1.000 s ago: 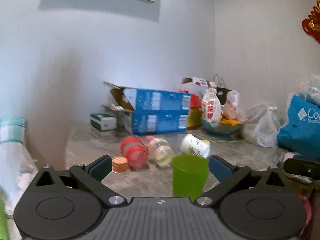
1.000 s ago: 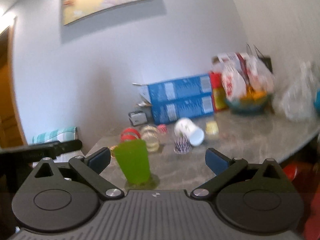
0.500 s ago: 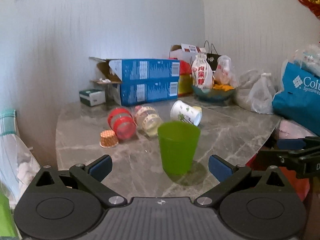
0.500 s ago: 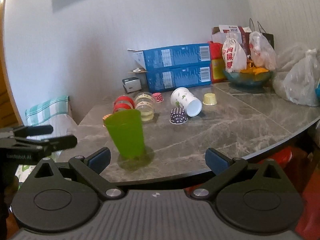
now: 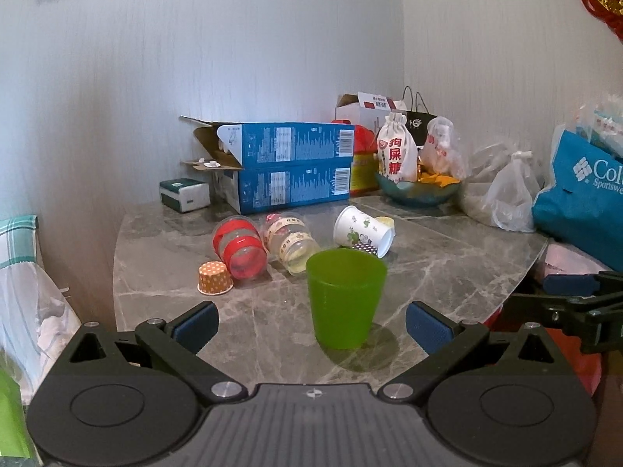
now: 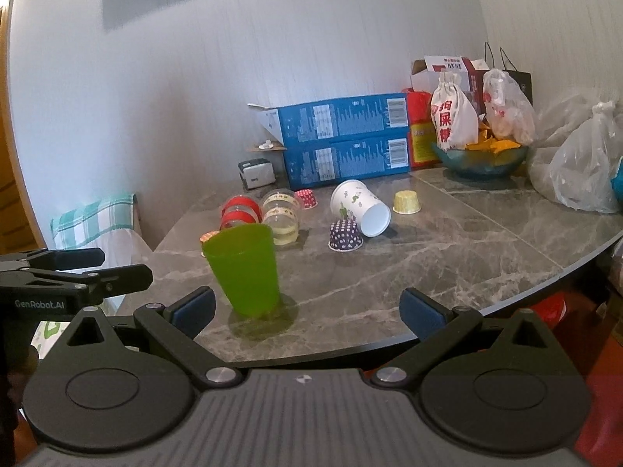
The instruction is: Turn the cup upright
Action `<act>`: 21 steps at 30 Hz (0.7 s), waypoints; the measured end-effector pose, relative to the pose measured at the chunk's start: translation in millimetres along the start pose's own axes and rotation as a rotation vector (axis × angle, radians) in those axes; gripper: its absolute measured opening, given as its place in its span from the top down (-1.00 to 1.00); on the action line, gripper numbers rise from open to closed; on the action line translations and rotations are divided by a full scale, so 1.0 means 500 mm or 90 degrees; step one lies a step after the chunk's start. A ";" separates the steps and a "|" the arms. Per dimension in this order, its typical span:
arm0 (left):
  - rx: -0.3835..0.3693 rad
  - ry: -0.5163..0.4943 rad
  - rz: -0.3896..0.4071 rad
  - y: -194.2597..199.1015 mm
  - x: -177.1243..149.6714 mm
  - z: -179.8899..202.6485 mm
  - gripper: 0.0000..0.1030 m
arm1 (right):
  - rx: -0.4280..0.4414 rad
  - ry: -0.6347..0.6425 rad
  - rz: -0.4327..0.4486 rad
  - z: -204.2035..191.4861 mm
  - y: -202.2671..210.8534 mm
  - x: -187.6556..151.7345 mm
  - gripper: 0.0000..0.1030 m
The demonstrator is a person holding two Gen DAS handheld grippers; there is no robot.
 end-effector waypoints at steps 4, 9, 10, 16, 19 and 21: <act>-0.001 0.003 0.000 0.006 0.002 0.003 -1.00 | 0.000 0.001 0.007 -0.002 0.013 0.005 -0.98; -0.002 0.004 0.001 0.014 0.003 0.009 -1.00 | 0.004 0.004 0.008 -0.003 0.028 0.006 -0.98; -0.003 0.002 0.001 0.015 0.003 0.010 -1.00 | 0.005 0.004 0.008 -0.004 0.030 0.005 -0.98; -0.007 0.001 0.003 0.021 0.000 0.019 -1.00 | 0.005 0.012 0.006 -0.013 0.043 0.001 -0.98; -0.009 0.003 0.005 0.025 -0.002 0.021 -1.00 | -0.005 0.020 0.007 -0.020 0.051 -0.005 -0.98; -0.011 0.011 0.007 0.028 -0.002 0.018 -1.00 | -0.016 0.023 0.006 -0.024 0.056 -0.008 -0.98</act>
Point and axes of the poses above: each gripper's, at about its wrist camera, not at the fingertips, and y roughly against the way its jaws point, z to its right, x to its top, the point moved 1 cm from there along -y, roughly the way its jaws point, and after that the axes turned 13 degrees about -x, right-handed, at the moved point
